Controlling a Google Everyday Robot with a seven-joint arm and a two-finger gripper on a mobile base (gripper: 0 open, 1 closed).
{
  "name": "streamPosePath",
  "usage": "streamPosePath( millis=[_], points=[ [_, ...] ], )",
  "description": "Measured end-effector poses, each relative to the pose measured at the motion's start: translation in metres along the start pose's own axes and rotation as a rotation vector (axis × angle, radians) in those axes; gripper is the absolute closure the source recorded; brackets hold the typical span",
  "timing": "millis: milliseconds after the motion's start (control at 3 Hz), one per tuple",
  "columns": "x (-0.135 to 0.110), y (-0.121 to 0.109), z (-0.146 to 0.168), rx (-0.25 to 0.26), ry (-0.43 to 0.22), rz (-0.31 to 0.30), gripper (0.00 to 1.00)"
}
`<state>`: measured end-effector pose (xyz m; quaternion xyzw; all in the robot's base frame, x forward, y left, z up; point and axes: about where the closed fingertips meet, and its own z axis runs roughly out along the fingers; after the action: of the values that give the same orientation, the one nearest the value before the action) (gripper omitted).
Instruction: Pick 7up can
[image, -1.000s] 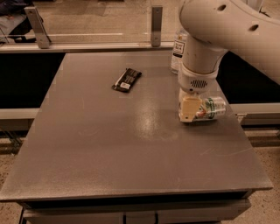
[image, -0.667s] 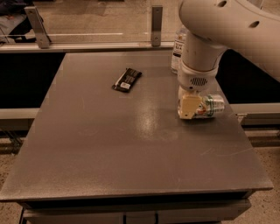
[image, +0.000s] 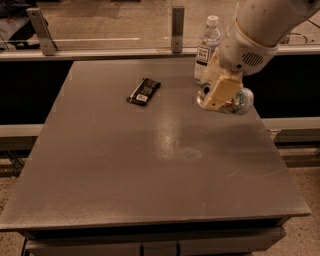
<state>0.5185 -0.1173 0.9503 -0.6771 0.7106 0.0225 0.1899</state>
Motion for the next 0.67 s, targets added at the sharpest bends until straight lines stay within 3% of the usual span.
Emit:
streamPosePath(
  millis=[333, 667],
  points=[
    [0.0084, -0.0073, -0.0215, -0.018, -0.19, 0.058, 1.0],
    [0.0098, -0.0068, -0.0293, -0.108, -0.357, 0.172, 1.0]
  ],
)
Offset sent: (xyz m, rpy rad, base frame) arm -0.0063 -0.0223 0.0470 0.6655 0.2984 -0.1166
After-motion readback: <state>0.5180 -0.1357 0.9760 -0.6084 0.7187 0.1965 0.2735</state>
